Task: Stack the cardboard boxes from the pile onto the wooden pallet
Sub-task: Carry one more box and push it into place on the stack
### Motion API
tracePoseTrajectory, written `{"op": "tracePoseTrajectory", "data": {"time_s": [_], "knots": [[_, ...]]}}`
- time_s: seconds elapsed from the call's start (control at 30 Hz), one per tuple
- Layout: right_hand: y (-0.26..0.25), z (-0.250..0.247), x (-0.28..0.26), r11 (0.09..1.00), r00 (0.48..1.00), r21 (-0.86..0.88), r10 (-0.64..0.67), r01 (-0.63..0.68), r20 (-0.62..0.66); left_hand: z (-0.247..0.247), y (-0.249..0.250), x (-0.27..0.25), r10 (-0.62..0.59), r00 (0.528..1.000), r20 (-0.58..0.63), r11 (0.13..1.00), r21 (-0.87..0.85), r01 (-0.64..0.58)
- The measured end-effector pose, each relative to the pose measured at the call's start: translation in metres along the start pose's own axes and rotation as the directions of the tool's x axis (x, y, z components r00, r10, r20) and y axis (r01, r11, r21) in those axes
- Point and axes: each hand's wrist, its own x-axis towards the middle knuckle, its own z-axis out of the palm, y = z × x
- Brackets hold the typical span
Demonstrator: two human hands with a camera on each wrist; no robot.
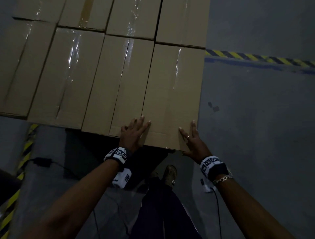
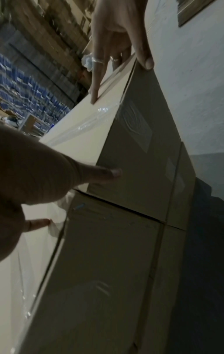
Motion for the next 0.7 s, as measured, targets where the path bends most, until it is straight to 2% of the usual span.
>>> {"op": "tracePoseTrajectory", "data": {"time_s": [0.27, 0.6, 0.7], "knots": [[0.003, -0.007, 0.004, 1.000, 1.000, -0.010, -0.009, 0.009, 0.004, -0.004, 0.001, 0.006, 0.006, 0.999, 0.032, 1.000, 0.015, -0.007], [-0.008, -0.016, -0.002, 0.999, 0.998, -0.018, 0.050, -0.049, 0.042, -0.011, 0.000, 0.001, 0.008, 0.998, 0.057, 0.997, -0.072, -0.004], [-0.008, -0.015, -0.009, 0.999, 0.999, 0.022, 0.048, -0.049, 0.018, -0.009, -0.004, 0.001, 0.015, 0.998, 0.057, 0.991, -0.135, -0.007]]}}
